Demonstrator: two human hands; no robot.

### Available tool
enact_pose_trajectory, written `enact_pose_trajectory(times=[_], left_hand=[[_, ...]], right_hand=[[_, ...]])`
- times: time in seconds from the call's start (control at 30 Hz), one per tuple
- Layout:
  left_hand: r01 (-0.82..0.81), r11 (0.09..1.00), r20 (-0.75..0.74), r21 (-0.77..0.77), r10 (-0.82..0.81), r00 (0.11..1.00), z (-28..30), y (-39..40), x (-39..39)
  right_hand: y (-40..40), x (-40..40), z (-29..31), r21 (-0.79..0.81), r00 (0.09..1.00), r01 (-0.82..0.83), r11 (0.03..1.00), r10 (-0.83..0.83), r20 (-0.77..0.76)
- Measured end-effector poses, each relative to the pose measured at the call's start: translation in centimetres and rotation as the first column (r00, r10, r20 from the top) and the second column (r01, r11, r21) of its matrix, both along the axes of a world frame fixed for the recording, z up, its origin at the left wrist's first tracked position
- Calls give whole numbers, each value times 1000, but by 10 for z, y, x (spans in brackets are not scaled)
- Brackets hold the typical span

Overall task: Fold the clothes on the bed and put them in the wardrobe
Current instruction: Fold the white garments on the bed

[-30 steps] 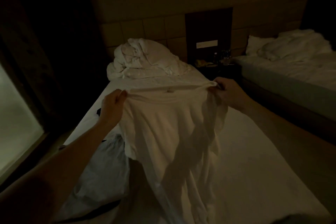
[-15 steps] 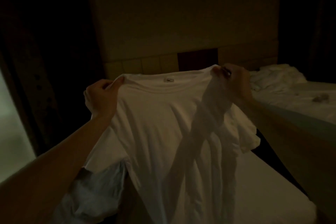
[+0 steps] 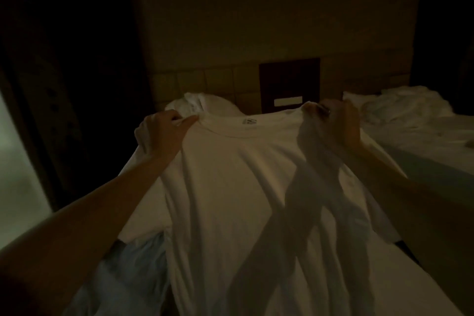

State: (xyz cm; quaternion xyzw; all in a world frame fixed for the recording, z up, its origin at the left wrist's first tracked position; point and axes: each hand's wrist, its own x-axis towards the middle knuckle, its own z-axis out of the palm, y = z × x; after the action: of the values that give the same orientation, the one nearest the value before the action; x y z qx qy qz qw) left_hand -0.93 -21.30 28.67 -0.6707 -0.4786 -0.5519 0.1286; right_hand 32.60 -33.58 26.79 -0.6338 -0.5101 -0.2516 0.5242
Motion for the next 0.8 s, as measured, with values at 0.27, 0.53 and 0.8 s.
enact_pose_trajectory(times=[0.27, 0.53, 0.8], left_hand=[[66, 950, -245, -306, -146, 958, -155, 184, 40], [-93, 710, -304, -698, -177, 936, -384, 305, 78], [-72, 795, -269, -602, -117, 956, -430, 306, 74]], right_hand=[[197, 29, -153, -348, 992, 122, 929, -119, 30], [321, 38, -361, -743, 989, 48, 668, -133, -56], [329, 34, -409, -806, 991, 95, 584, -130, 23]])
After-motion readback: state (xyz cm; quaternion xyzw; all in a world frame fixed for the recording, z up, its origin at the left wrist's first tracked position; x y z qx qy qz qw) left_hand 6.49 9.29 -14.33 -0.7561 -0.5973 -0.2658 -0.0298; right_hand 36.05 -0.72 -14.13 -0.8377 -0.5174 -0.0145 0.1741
